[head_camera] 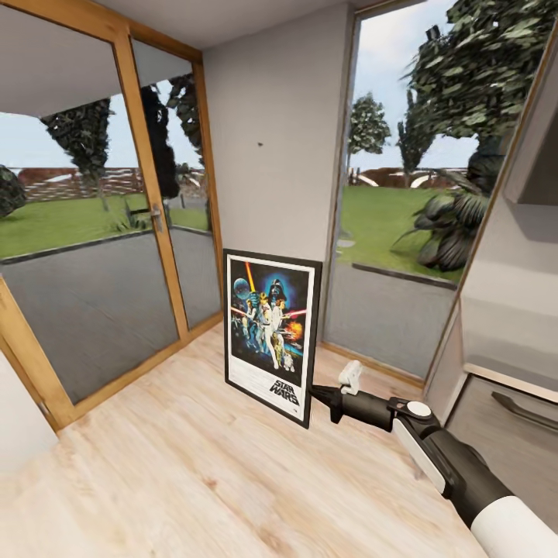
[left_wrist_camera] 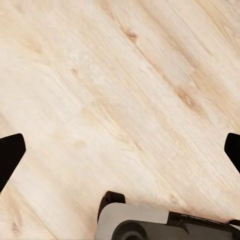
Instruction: Pick up the poster from the kitchen countertop and hang it on one of the wall nails in the kitchen.
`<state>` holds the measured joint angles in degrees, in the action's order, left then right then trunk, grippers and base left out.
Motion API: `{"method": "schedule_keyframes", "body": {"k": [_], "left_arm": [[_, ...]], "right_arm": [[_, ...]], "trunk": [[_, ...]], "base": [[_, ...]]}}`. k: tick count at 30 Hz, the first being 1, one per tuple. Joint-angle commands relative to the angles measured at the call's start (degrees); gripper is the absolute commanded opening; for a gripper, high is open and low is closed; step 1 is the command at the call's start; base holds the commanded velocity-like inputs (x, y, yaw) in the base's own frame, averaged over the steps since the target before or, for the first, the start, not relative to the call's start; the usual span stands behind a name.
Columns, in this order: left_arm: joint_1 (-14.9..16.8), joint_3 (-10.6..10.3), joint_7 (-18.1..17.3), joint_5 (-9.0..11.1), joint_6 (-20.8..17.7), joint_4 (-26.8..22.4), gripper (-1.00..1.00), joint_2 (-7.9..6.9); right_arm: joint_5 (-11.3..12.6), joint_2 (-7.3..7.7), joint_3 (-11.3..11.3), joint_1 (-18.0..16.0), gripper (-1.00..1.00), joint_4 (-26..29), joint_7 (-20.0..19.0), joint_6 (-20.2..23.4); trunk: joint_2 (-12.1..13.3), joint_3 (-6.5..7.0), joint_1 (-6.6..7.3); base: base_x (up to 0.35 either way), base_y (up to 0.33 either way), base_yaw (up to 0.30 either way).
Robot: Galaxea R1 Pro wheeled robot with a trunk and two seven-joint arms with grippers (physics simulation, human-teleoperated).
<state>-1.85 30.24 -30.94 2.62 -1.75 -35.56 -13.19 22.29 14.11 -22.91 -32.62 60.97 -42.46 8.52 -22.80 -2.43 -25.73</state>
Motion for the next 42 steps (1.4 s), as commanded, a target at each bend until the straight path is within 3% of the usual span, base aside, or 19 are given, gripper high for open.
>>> {"method": "schedule_keyframes", "body": {"k": [1, 42], "left_arm": [[0.0, 0.1, -0.3, 0.3, -0.2, 0.0, 1.0, 0.01], [0.0, 0.2, -0.3, 0.2, -0.2, 0.0, 1.0, 0.01]], "right_arm": [[0.7, 0.04, -0.1, -0.1, -1.0, 0.0, -0.1, 0.6], [0.8, 0.04, -0.1, -0.1, -1.0, 0.0, -0.1, 0.5]], "trunk": [[-0.1, -0.12, -0.06], [-0.1, -0.12, -0.06]], "base": [[0.172, 0.328, 0.0], [0.247, 0.277, 0.0]]}}
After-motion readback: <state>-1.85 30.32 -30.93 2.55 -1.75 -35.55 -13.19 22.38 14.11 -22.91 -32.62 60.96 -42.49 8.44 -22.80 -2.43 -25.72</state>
